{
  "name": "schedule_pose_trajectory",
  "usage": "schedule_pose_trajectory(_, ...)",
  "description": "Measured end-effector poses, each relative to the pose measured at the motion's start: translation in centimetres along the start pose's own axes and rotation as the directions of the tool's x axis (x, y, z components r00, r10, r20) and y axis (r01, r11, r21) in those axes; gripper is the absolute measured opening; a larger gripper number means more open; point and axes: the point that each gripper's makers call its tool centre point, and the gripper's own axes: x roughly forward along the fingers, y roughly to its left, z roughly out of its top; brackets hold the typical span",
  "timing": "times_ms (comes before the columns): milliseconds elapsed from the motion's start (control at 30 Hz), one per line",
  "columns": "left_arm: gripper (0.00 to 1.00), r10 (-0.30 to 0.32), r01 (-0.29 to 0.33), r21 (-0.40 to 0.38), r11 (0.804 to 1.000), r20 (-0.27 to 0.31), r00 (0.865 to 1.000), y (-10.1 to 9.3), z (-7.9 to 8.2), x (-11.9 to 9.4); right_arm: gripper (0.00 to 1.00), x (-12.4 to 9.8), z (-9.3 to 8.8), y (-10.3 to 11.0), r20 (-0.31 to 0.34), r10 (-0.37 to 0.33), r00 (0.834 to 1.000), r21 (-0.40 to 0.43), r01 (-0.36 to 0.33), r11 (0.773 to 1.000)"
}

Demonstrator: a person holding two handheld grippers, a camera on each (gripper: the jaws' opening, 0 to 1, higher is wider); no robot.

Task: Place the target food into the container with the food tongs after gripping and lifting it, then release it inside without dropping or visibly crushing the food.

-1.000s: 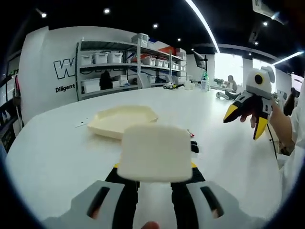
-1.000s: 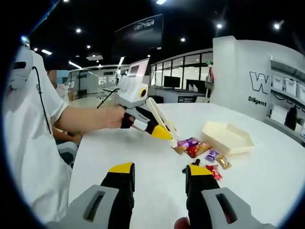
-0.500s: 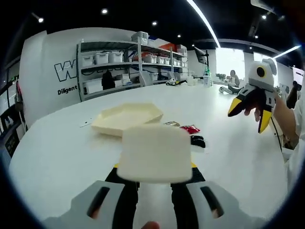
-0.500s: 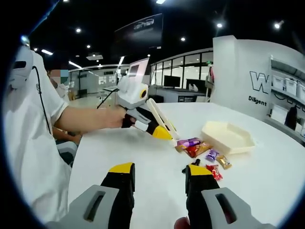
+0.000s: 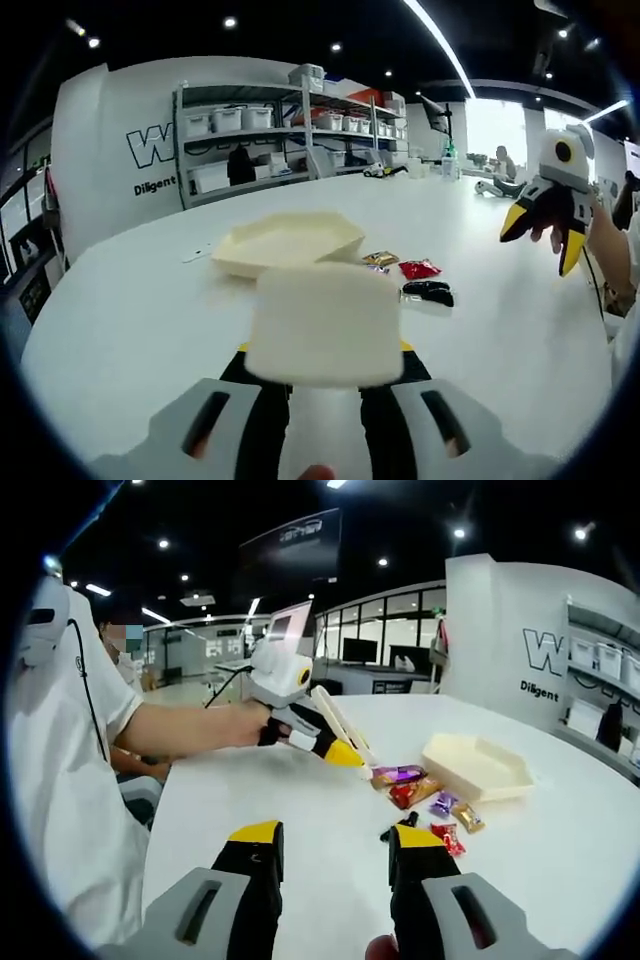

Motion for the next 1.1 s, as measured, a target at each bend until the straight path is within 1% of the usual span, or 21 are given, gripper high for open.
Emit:
schedule_pose_trajectory(33, 0.24, 0.015, -0.015, -0.005, 1.0, -0.001, 1.0, 0.5, -0.1, -0.1, 0.37, 0.0, -0.1, 0.0, -0.001, -0.001, 1.0, 0.0, 0.001, 1.0)
schedule_pose_trajectory(167, 0.24, 0.032, -0.032, -0.012, 0.999, -0.001, 1.0, 1.2, -0.1, -0.2, 0.37, -0.1, -0.2, -0.1, -0.002, -0.001, 1.0, 0.002, 0.001, 1.0)
schedule_pose_trajectory(233, 0.24, 0.054, -0.054, -0.015, 0.998, -0.002, 0.999, 1.9, -0.1, -0.4, 0.37, -0.1, -0.1, -0.1, -0.001, -0.001, 1.0, 0.003, 0.001, 1.0)
schedule_pose_trajectory(367, 0.24, 0.075, -0.075, -0.026, 0.997, 0.002, 0.997, 2.8, 0.2, -0.6, 0.37, -0.1, -0.2, -0.1, -0.001, -0.002, 1.0, 0.003, 0.002, 1.0)
schedule_pose_trajectory(500, 0.23, 0.086, -0.086, -0.047, 0.995, 0.003, 0.996, 3.2, 0.4, -0.7, 0.37, -0.2, -0.2, -0.2, -0.003, -0.004, 1.0, 0.003, 0.004, 1.0)
schedule_pose_trajectory(700, 0.23, 0.079, -0.077, -0.103, 0.992, 0.024, 0.997, 2.6, 1.6, -0.4, 0.37, -0.2, -0.2, -0.3, -0.002, -0.007, 1.0, 0.006, 0.007, 1.0)
schedule_pose_trajectory(833, 0.23, 0.076, -0.073, -0.132, 0.989, 0.018, 0.997, 2.2, 2.0, 0.3, 0.37, -0.2, -0.3, -0.3, -0.002, -0.007, 1.0, 0.006, 0.007, 1.0)
schedule_pose_trajectory(1100, 0.23, 0.076, -0.074, -0.135, 0.988, 0.009, 0.997, 1.3, 2.6, 1.6, 0.37, -0.3, -0.4, -0.3, -0.002, -0.008, 1.0, 0.01, 0.008, 1.0)
